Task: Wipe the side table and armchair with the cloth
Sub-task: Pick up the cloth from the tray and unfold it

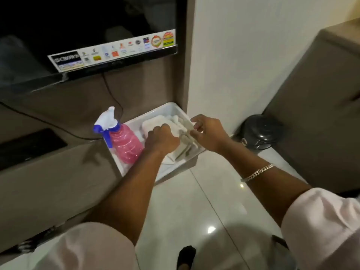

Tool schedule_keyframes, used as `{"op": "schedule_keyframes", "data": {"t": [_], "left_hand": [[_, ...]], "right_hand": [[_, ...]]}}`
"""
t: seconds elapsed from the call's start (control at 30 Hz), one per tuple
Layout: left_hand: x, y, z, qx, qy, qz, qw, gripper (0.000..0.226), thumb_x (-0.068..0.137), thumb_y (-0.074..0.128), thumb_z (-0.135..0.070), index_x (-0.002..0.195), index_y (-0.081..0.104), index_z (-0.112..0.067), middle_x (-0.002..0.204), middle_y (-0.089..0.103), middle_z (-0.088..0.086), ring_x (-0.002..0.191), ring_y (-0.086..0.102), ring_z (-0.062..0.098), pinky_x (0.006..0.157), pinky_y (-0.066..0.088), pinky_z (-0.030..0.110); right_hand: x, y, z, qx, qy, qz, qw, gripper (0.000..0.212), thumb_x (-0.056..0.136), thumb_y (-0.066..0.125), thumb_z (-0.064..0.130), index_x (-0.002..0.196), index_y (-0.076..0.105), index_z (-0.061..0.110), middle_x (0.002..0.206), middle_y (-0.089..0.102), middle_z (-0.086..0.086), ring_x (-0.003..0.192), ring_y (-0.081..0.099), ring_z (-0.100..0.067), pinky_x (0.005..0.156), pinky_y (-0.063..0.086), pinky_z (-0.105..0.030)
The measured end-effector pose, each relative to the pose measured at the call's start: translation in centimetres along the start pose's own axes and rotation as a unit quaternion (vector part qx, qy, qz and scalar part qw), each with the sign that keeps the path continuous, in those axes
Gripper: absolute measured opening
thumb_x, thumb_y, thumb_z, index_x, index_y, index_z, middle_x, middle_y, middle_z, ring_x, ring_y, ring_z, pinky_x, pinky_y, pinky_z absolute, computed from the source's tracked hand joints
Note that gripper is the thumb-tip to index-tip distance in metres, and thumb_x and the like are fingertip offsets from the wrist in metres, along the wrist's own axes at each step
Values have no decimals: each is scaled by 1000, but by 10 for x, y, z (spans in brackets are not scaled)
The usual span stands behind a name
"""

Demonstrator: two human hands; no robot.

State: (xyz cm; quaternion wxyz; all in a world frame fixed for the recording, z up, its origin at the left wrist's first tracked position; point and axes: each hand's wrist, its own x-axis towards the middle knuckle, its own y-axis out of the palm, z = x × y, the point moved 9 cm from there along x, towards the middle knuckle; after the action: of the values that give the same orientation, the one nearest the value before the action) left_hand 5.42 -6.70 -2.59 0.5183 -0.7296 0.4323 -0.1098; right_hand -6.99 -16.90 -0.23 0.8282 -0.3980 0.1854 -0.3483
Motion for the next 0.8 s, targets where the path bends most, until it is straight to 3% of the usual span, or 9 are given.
{"op": "schedule_keyframes", "data": {"t": [0.1, 0.2, 0.3, 0.4, 0.53, 0.6, 0.67, 0.8], "left_hand": [[3, 23, 23, -11, -26, 28, 999, 47, 91, 55, -39, 129, 54, -10, 134, 59, 15, 114, 56, 35, 90, 47, 43], [-1, 41, 29, -59, -11, 21, 998, 59, 95, 55, -46, 141, 48, -9, 153, 45, 13, 140, 43, 36, 110, 40, 46], [-3, 38, 36, -182, -32, -23, 983, 56, 97, 55, -28, 148, 43, -9, 163, 34, 8, 150, 30, 31, 120, 29, 42], [-3, 27, 42, -293, -65, -66, 952, 54, 92, 54, -1, 145, 49, -13, 153, 49, 10, 140, 46, 32, 115, 43, 42], [-4, 6, 37, -373, -104, -119, 914, 51, 95, 54, -5, 145, 47, -14, 145, 56, 10, 131, 55, 31, 106, 49, 36], [-9, -1, 27, -449, -117, -131, 876, 56, 95, 59, -15, 148, 41, -17, 143, 56, 9, 127, 58, 31, 98, 50, 35], [-14, 2, 9, -559, -114, -89, 816, 59, 93, 65, -22, 146, 40, -19, 138, 59, 6, 117, 62, 26, 93, 54, 38], [-35, 29, -62, -689, -59, 107, 714, 55, 88, 70, -34, 136, 56, -12, 131, 69, 13, 121, 64, 35, 103, 51, 60]], "right_hand": [[22, 38, 0, -27, 43, -4, 999, 46, 90, 61, 41, 124, 58, 10, 117, 69, -13, 107, 63, -31, 89, 47, -32], [34, 71, -7, -7, 97, 15, 995, 52, 87, 60, 50, 123, 58, 12, 115, 69, -12, 103, 65, -31, 86, 47, -33], [41, 76, -16, 35, 118, -24, 992, 36, 84, 69, 37, 114, 64, 16, 105, 73, -8, 97, 67, -27, 78, 44, -25], [43, 65, -12, 81, 112, -72, 988, 20, 80, 73, 21, 100, 70, 16, 97, 75, -3, 94, 68, -23, 77, 41, -21], [28, 30, 1, 184, 80, -101, 974, 13, 79, 75, 16, 91, 72, 17, 91, 74, 6, 86, 68, -17, 83, 54, -30], [12, 6, 0, 259, 78, -103, 957, 12, 80, 74, 12, 90, 71, 16, 93, 74, 5, 87, 70, -16, 81, 57, -31], [-10, -21, -8, 344, 83, -101, 930, 13, 82, 74, 8, 92, 69, 13, 98, 74, -3, 91, 71, -19, 79, 59, -31], [-74, -75, -41, 420, 117, -103, 894, 18, 86, 70, 7, 102, 65, 3, 100, 73, -11, 87, 69, -22, 72, 54, -29]]}}
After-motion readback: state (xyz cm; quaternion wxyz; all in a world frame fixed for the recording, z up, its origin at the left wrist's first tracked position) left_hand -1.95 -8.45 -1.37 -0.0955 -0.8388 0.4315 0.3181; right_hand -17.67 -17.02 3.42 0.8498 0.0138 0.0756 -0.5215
